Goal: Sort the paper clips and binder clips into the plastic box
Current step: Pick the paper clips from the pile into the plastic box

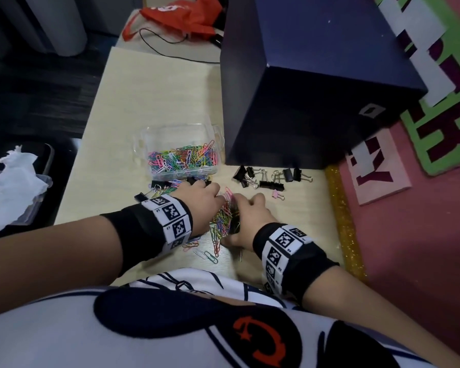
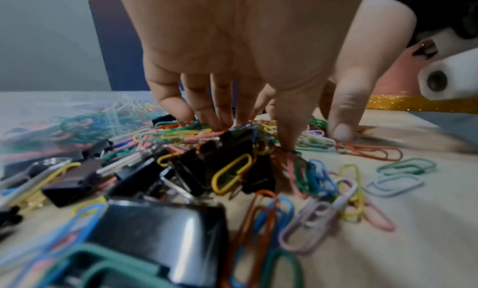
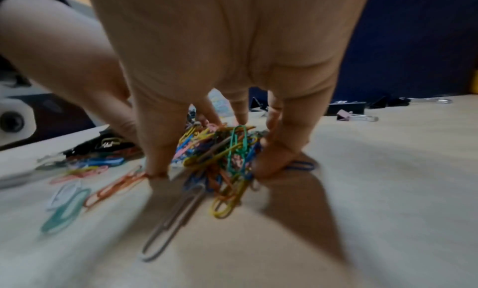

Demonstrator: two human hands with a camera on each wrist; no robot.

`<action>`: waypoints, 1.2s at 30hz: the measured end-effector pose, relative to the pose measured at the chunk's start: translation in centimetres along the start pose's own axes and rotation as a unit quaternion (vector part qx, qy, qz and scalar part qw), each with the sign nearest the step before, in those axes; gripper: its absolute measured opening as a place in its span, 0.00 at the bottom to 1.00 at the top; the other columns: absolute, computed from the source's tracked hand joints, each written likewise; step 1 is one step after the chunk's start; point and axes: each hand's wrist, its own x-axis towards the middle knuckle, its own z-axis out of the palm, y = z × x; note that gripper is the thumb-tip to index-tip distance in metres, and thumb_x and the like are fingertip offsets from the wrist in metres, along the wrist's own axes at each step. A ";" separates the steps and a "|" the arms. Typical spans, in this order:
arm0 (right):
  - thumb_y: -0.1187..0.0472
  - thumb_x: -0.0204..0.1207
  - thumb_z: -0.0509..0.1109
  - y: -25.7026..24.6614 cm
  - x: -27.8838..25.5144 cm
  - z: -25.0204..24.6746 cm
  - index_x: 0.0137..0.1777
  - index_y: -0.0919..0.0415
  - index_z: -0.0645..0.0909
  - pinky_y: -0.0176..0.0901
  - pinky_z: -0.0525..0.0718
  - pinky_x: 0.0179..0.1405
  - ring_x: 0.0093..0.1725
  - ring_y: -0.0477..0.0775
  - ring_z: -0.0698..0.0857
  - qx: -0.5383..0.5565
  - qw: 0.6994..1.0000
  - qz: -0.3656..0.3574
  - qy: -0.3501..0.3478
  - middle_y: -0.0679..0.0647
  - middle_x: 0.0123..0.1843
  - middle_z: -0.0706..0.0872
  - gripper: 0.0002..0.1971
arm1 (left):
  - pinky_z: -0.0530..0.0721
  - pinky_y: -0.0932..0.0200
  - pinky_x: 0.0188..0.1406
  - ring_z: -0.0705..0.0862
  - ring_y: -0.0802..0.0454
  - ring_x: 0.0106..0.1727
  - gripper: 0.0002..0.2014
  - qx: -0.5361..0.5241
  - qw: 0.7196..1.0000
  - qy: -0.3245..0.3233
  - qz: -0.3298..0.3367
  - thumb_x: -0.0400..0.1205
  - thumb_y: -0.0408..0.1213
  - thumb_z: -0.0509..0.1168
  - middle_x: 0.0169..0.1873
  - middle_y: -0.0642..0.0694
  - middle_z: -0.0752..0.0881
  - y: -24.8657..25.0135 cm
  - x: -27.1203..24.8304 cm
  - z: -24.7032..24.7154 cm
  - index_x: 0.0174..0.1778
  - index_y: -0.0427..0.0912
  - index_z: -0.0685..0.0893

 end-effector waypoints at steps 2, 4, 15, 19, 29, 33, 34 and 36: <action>0.46 0.66 0.78 -0.6 0.2 0.4 0.76 0.47 0.60 0.56 0.80 0.64 0.61 0.65 0.77 -0.007 0.999 -0.033 0.011 0.57 0.65 0.63 0.41 | 0.77 0.45 0.53 0.76 0.40 0.61 0.23 -0.009 1.000 0.011 -0.012 0.81 0.43 0.63 0.61 0.41 0.73 0.0 0.2 -0.1 0.72 0.45 0.70; 0.52 0.72 0.72 -1.0 0.4 0.5 0.72 0.51 0.64 0.56 0.80 0.63 0.61 0.67 0.77 -0.006 0.998 -0.059 0.030 0.59 0.65 0.65 0.30 | 0.77 0.46 0.46 0.79 0.39 0.56 0.18 -0.007 1.000 0.021 -0.011 0.82 0.38 0.60 0.56 0.41 0.76 -0.3 0.3 -0.2 0.68 0.43 0.73; 0.66 0.76 0.65 -0.9 1.1 -1.2 0.63 0.55 0.80 0.43 0.78 0.56 0.57 0.62 0.81 0.036 0.997 -0.017 0.070 0.58 0.62 0.76 0.16 | 0.83 0.49 0.50 0.83 0.40 0.53 0.11 -0.060 0.997 0.051 0.013 0.83 0.41 0.60 0.52 0.41 0.83 -2.0 0.3 -1.1 0.57 0.41 0.81; 0.60 0.77 0.70 -1.2 1.2 -2.8 0.60 0.56 0.81 0.40 0.77 0.51 0.58 0.59 0.82 0.008 0.999 -0.007 0.047 0.58 0.59 0.83 0.12 | 0.78 0.53 0.53 0.82 0.45 0.56 0.13 -0.137 0.985 0.109 0.001 0.83 0.46 0.63 0.55 0.45 0.84 -3.6 -0.1 -2.4 0.60 0.45 0.82; 0.56 0.78 0.70 -6.1 3.7 -7.4 0.59 0.55 0.82 0.43 0.76 0.55 0.58 0.58 0.80 -0.035 0.989 -0.111 0.090 0.57 0.57 0.79 0.11 | 0.81 0.50 0.57 0.82 0.45 0.55 0.15 -0.189 0.959 0.171 -0.123 0.79 0.47 0.69 0.52 0.45 0.85 -10.4 -0.8 -3.4 0.60 0.47 0.84; 0.57 0.79 0.69 -8.6 5.3 -8.4 0.60 0.55 0.81 0.39 0.74 0.55 0.57 0.58 0.80 0.016 0.977 -0.151 0.151 0.56 0.60 0.77 0.11 | 0.81 0.49 0.59 0.83 0.45 0.56 0.17 -0.223 0.944 0.187 -0.157 0.80 0.45 0.66 0.57 0.44 0.84 -11.2 -1.1 -2.3 0.65 0.47 0.81; 0.55 0.79 0.69 -8.9 5.7 -8.4 0.63 0.54 0.80 0.39 0.74 0.56 0.59 0.57 0.80 0.025 0.978 -0.151 0.143 0.56 0.62 0.77 0.13 | 0.81 0.48 0.59 0.83 0.44 0.56 0.17 -0.226 0.941 0.192 -0.162 0.81 0.45 0.64 0.58 0.43 0.83 -11.1 -1.2 -1.9 0.65 0.46 0.80; 0.55 0.80 0.67 -9.3 6.3 -8.2 0.69 0.54 0.75 0.43 0.75 0.61 0.63 0.58 0.80 0.016 0.985 -0.132 0.109 0.57 0.67 0.77 0.18 | 0.81 0.47 0.59 0.82 0.43 0.58 0.17 -0.225 0.940 0.201 -0.160 0.83 0.43 0.61 0.60 0.43 0.81 -10.8 -1.2 -1.2 0.67 0.45 0.79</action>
